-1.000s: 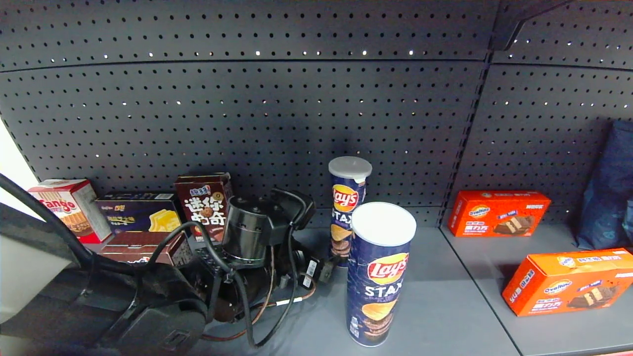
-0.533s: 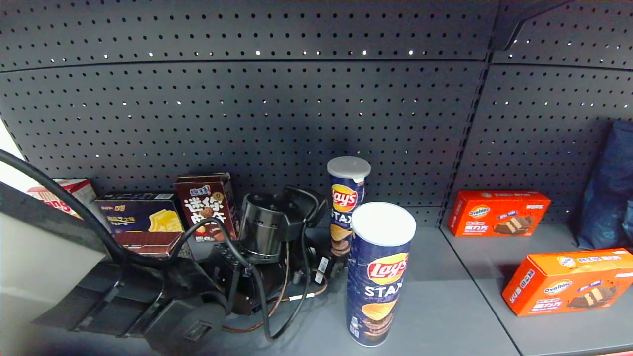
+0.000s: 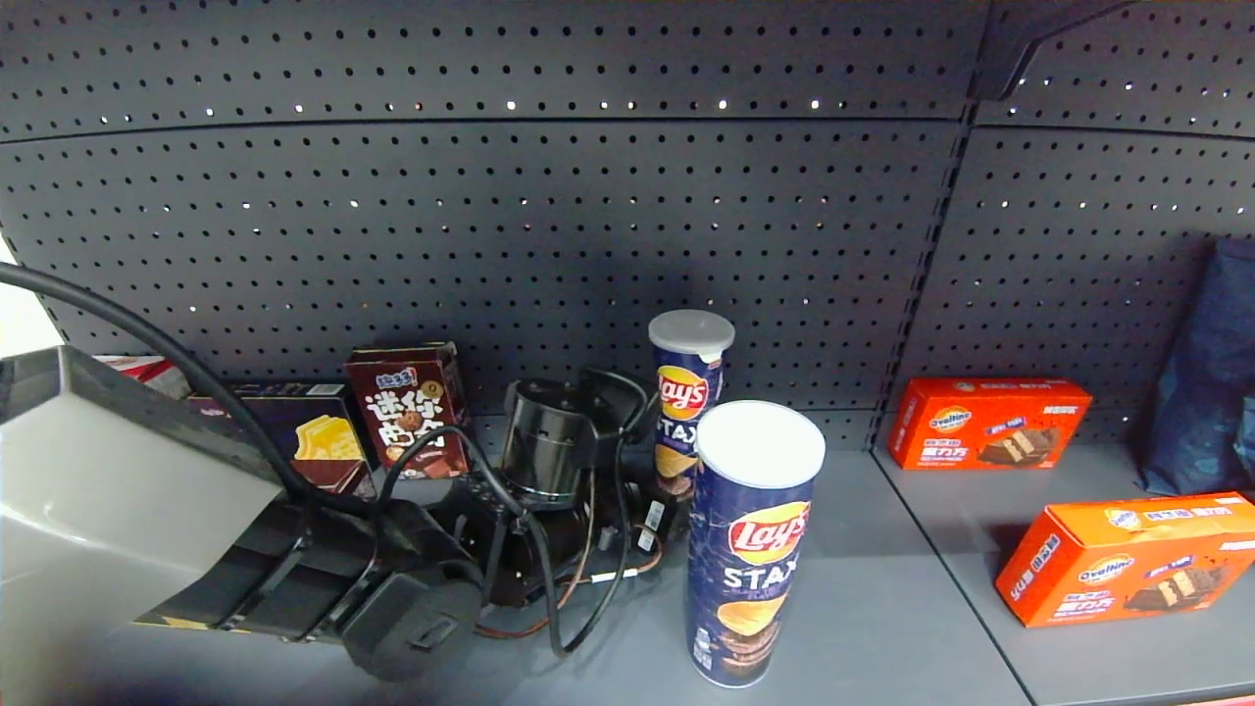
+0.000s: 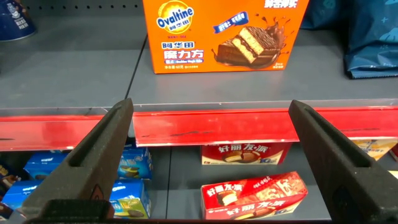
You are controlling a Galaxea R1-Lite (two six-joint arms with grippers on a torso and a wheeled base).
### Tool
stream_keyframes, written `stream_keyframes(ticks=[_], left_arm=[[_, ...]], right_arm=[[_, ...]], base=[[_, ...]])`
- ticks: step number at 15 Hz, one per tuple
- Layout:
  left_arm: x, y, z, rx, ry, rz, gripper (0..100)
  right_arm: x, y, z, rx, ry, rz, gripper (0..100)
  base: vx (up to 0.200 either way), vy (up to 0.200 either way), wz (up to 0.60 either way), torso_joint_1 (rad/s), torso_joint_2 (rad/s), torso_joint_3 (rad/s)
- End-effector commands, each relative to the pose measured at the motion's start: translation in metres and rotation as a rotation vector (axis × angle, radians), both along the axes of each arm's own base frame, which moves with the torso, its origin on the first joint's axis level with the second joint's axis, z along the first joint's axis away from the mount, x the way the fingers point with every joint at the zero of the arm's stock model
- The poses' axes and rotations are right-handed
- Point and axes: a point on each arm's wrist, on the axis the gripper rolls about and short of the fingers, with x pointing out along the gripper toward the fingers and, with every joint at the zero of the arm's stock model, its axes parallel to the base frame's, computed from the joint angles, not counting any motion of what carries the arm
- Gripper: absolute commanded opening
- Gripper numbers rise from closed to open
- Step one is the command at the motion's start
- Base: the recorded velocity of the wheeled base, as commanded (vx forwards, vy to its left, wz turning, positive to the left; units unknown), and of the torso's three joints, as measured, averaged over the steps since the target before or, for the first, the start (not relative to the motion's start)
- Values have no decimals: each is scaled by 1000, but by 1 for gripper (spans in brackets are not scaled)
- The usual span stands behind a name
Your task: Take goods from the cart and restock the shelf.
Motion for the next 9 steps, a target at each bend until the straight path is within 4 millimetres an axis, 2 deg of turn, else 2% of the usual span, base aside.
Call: stream_keyframes(ticks=[1,5,9], left_arm=[[6,-4,-2,-3,-4,4,100],[4,-1,-4,6,5,3,100],[-10,10,-3,20,20,2,100]], right_arm=[[0,0,0,0,1,0,100],[0,0,0,0,1,0,100],[0,0,0,0,1,0,100]], base=[[0,0,0,0,0,0],[0,0,0,0,0,0],[0,0,0,0,0,0]])
